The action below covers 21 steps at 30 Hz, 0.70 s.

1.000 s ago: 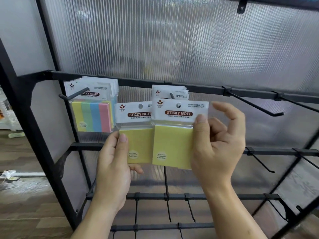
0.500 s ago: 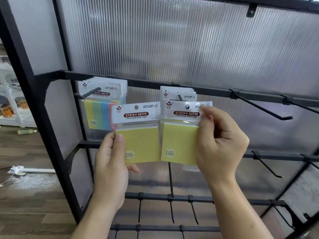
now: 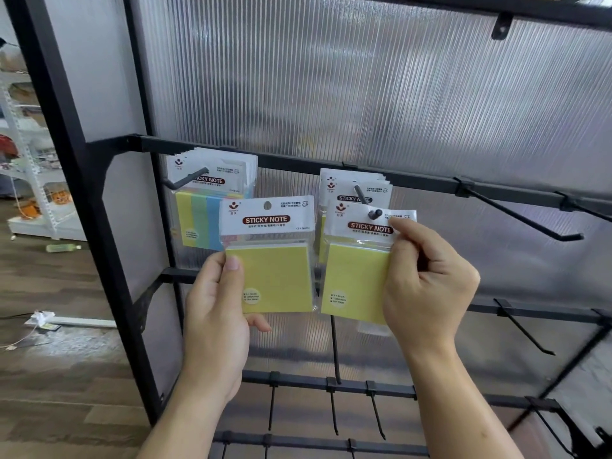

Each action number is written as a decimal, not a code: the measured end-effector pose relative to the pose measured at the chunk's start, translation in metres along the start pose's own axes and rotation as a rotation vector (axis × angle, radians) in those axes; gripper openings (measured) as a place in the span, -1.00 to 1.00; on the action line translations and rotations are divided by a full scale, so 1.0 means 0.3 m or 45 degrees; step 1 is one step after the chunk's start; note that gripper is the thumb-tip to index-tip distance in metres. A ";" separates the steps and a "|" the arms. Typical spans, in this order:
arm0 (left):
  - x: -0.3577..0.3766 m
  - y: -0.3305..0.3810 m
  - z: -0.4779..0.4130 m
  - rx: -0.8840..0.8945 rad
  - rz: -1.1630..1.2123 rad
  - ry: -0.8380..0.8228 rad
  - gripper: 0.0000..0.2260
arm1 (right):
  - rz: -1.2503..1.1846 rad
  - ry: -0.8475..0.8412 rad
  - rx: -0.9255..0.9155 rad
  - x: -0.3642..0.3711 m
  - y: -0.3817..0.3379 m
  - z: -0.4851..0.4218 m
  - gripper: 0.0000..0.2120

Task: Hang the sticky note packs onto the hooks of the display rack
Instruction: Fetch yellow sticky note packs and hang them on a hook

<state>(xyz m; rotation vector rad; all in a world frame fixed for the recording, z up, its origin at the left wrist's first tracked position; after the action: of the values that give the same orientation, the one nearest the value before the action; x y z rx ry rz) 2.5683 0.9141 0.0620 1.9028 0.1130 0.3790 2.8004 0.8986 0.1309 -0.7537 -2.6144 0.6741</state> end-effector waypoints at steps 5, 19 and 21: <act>0.007 0.009 0.000 0.015 0.015 -0.020 -0.78 | 0.124 -0.100 -0.083 0.071 0.041 -0.017 -0.74; 0.038 0.037 -0.002 0.047 -0.035 -0.114 -0.78 | 0.388 -0.252 0.010 0.116 0.137 -0.049 -0.69; 0.051 0.037 -0.001 0.068 -0.030 -0.144 -0.79 | 0.261 -0.215 0.048 0.076 0.097 -0.024 -0.82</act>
<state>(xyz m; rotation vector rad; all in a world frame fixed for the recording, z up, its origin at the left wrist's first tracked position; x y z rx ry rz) 2.5816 0.9144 0.0755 1.9696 0.0710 0.2542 2.7970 0.9359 0.1257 -1.0029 -2.6889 0.8781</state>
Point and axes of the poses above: each hand's wrist, its own z-axis away from the middle knuckle, its own x-axis out of the palm, y = z × x, the point moved 8 cm from there along -z, towards the middle knuckle, and after that the axes turned 10 degrees about -z, right-handed, at the moved point
